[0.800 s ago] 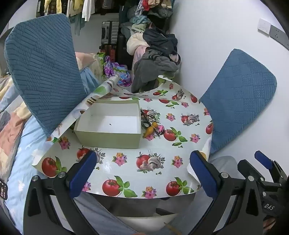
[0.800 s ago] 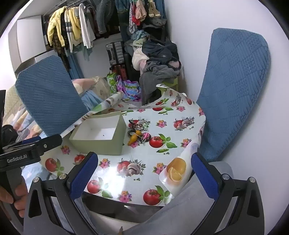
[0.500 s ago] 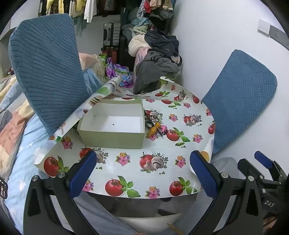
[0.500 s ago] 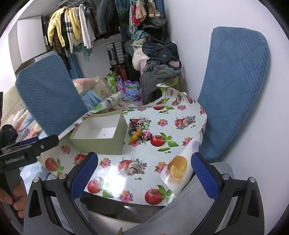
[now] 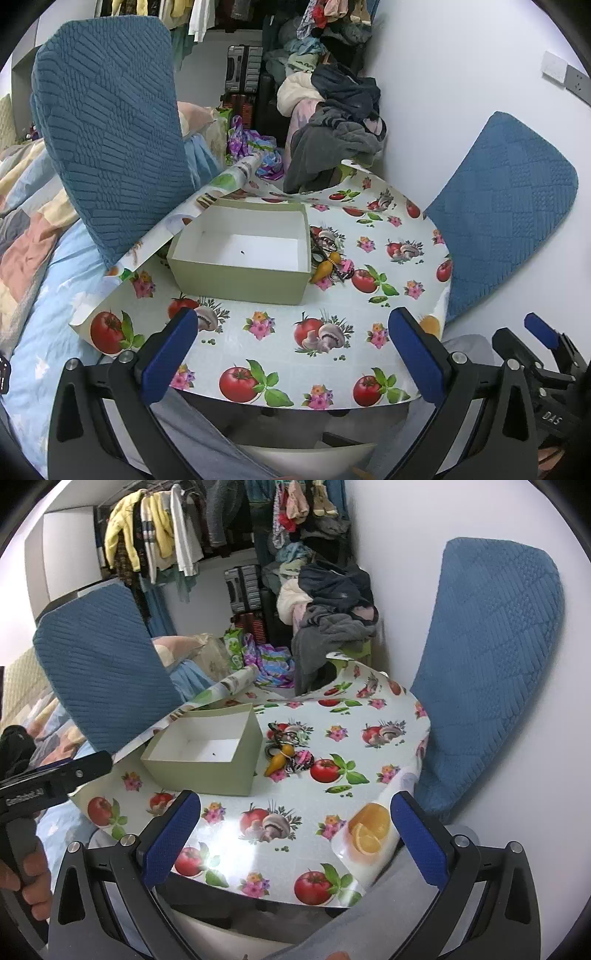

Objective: Organize jewelry
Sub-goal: 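Move both grippers toward the jewelry pile beside the green box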

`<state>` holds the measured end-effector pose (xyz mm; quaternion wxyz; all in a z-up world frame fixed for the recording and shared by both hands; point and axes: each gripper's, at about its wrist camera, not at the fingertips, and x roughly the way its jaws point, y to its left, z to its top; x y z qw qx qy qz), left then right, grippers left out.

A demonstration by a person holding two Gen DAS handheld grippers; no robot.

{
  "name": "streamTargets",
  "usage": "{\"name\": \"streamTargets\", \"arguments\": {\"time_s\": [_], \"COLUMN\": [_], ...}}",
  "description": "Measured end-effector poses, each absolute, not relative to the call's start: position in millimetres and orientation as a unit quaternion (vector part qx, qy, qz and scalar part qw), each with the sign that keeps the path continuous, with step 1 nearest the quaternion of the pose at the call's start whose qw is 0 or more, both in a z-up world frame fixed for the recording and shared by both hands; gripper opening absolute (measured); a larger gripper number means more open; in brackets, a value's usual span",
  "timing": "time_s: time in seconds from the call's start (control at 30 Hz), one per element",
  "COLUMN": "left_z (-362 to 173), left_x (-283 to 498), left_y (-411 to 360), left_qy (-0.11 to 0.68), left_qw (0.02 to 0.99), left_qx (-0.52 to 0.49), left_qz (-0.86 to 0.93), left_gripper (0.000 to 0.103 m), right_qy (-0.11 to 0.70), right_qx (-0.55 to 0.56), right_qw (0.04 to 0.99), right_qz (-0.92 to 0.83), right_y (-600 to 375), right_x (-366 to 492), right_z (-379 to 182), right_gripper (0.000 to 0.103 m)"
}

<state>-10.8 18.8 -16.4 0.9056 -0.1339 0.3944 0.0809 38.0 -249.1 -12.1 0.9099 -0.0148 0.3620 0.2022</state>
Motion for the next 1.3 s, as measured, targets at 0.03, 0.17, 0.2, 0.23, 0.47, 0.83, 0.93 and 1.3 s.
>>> {"name": "streamTargets", "arguments": {"time_s": [0.03,0.17,0.2,0.23,0.47,0.83,0.93,1.3], "left_z": [-19,-25,-26,-27,-30,-38,-42,-49], "left_x": [-10,-10,-10,-10,-10,-14,-12,-5], "left_y": [20,21,20,20,17,15,14,9], "left_qy": [0.397,0.400,0.400,0.401,0.402,0.405,0.410,0.415], "left_qw": [0.904,0.903,0.902,0.902,0.902,0.901,0.899,0.897], "left_qx": [-0.138,-0.139,-0.140,-0.140,-0.136,-0.137,-0.136,-0.137], "left_qz": [0.080,0.080,0.080,0.080,0.079,0.071,0.071,0.068], "left_gripper": [0.102,0.102,0.102,0.102,0.102,0.102,0.102,0.102], "right_qy": [0.362,0.364,0.366,0.369,0.384,0.381,0.382,0.387], "right_qx": [-0.018,-0.017,-0.018,-0.020,-0.016,-0.005,-0.008,-0.001], "right_qw": [0.910,0.907,0.906,0.905,0.901,0.900,0.899,0.894], "right_qz": [0.202,0.208,0.209,0.210,0.203,0.213,0.214,0.225], "right_y": [-247,-244,-243,-242,-244,-245,-248,-250], "right_x": [37,38,38,39,41,40,40,43], "right_z": [-12,-16,-17,-17,-26,-30,-32,-44], "right_gripper": [0.103,0.103,0.103,0.103,0.103,0.095,0.092,0.076]}}
